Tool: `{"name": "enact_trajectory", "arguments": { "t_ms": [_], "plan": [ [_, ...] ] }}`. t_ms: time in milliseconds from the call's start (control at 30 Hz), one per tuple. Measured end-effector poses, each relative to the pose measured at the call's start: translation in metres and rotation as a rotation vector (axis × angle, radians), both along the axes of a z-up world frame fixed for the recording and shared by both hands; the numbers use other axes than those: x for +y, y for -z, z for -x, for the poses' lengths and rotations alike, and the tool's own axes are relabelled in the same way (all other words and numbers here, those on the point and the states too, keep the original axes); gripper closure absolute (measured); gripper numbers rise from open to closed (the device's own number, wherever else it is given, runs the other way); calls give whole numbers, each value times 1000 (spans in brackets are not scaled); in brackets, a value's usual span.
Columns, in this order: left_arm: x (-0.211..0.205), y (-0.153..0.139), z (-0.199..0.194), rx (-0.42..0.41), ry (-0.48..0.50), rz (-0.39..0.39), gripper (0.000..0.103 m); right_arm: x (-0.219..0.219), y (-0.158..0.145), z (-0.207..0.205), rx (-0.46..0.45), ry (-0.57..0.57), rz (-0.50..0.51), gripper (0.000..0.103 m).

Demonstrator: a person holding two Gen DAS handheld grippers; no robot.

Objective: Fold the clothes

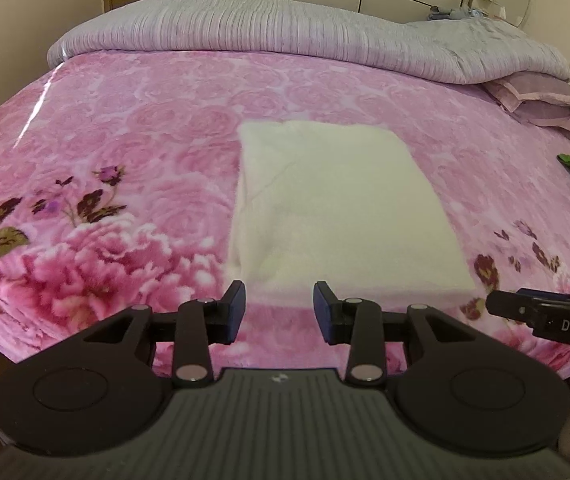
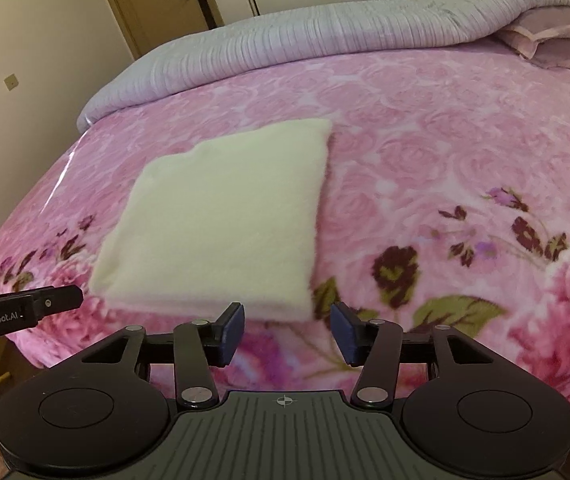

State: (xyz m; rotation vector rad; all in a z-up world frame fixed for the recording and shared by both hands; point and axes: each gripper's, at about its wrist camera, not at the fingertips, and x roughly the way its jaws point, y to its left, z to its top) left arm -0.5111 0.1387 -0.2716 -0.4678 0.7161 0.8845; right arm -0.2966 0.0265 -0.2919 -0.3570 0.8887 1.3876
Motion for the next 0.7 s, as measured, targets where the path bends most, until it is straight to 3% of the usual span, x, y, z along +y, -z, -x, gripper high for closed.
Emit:
{"name": "enact_trajectory", "arguments": {
  "t_ms": [433, 567, 700],
  "plan": [
    [-13, -11, 11, -38, 15, -11, 63, -11, -1, 11, -14, -7, 14, 49],
    [24, -11, 32, -181, -19, 89, 51, -5, -1, -15, 32, 46, -23, 47],
    [76, 2, 54, -358, -101, 238, 43, 9, 11, -54, 206, 118, -20, 38]
  ]
}}
